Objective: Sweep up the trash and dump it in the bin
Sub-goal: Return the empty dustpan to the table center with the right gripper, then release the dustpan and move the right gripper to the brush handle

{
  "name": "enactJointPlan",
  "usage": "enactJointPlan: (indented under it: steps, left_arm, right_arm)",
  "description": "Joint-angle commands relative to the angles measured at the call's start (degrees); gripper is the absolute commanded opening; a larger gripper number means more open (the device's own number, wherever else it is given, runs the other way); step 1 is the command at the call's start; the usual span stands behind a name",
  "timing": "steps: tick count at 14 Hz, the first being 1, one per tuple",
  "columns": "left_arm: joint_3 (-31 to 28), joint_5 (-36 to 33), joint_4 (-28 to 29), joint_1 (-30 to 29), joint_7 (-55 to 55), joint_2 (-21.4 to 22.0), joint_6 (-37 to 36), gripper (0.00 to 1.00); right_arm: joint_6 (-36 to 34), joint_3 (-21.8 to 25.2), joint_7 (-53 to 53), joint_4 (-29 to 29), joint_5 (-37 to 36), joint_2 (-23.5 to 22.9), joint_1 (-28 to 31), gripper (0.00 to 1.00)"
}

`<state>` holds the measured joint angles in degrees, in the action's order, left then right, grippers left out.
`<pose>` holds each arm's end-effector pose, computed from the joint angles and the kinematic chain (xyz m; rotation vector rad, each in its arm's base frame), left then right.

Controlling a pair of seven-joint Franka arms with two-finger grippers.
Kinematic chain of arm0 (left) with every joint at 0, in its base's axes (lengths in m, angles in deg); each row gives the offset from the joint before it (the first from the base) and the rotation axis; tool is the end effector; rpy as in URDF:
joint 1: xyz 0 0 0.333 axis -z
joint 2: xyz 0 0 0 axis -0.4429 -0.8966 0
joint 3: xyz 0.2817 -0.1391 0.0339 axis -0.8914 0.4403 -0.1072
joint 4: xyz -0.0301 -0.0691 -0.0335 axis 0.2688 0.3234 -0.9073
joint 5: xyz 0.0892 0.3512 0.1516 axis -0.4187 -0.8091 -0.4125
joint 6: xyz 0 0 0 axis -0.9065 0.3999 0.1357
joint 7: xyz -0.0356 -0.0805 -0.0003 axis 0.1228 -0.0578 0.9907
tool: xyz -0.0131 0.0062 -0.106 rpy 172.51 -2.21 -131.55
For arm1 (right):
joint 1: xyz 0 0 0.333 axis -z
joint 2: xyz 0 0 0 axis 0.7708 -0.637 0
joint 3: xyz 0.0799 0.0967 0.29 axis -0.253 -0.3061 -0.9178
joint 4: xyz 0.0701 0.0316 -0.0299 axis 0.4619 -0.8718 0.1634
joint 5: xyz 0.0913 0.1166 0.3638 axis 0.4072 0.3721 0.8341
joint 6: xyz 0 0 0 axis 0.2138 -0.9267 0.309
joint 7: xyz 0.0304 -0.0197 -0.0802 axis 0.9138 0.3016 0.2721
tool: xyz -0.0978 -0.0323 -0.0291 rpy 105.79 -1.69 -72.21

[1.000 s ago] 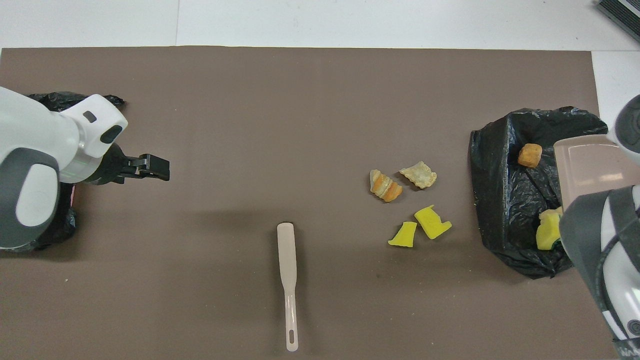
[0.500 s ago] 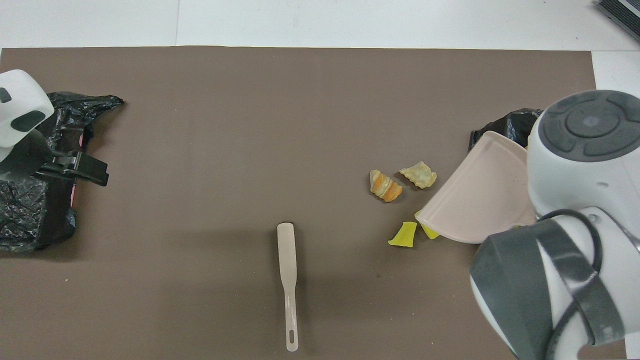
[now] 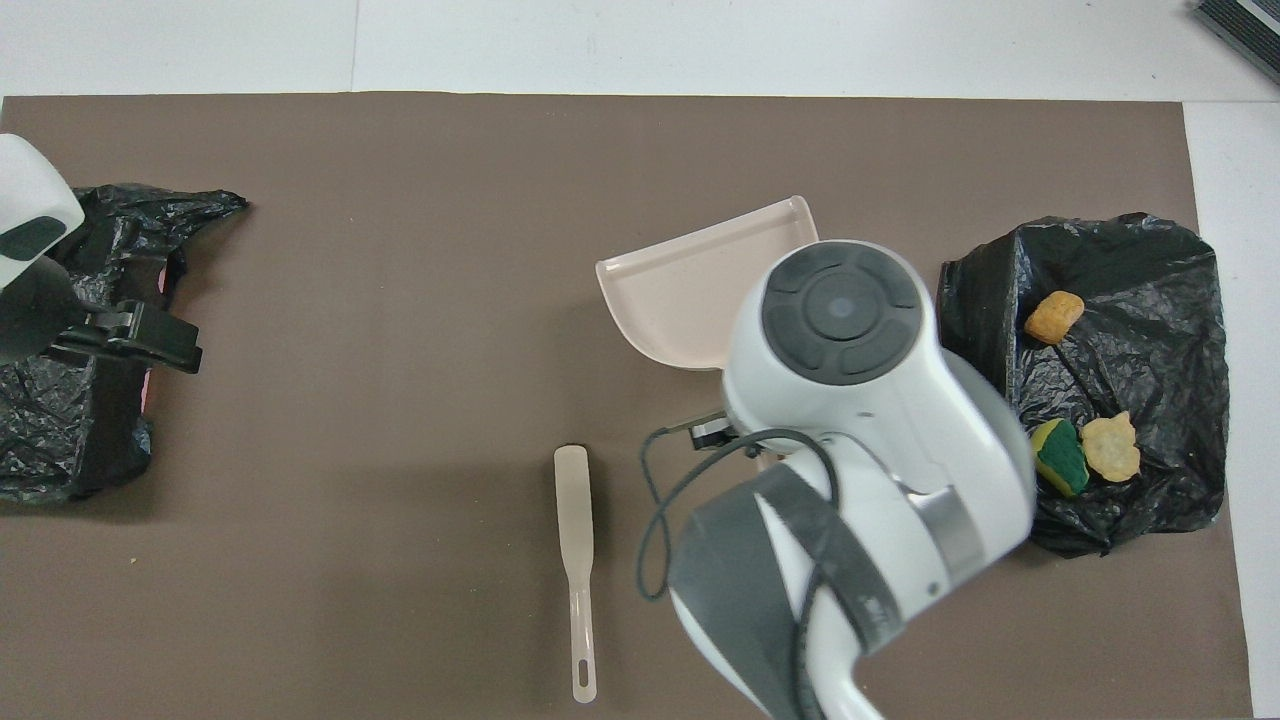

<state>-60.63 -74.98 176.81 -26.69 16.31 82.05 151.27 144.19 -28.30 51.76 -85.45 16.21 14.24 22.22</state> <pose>0.5524 -0.0484 0.5985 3.1095 -0.1746 -0.1758 0.5098 0.3173 0.4945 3.0787 0.2980 -0.1404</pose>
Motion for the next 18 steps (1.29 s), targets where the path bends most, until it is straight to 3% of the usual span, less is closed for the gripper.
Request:
enactJointPlan:
  steps: [1,4,6,13,18]
  left_arm:
    - [0.6,-0.7,-0.6,-0.6,1.8,0.0,-1.0,1.0]
    - [0.7,-0.4,-0.4,-0.1,2.4,0.1,-0.5,1.0]
    - [0.7,-0.4,0.2,0.4,4.1,0.5,0.2,1.0]
    - [1.3,-0.4,0.5,0.5,4.9,0.6,0.4,1.0]
    - [1.4,-0.4,1.3,1.2,4.9,1.0,1.4,1.0]
  right_arm:
    - [7.8,0.2,-9.1,2.1,5.5,-5.9,-1.9,0.0]
    - [14.6,0.2,-14.3,9.7,5.0,-16.8,-4.6,0.0]
    - [19.9,0.5,-15.3,12.0,4.8,-21.4,-6.3,0.0]
    - [24.0,0.3,-14.3,10.3,4.6,-21.5,-5.9,0.0]
    - [25.3,0.3,-13.2,8.1,5.6,-21.0,-5.6,0.16]
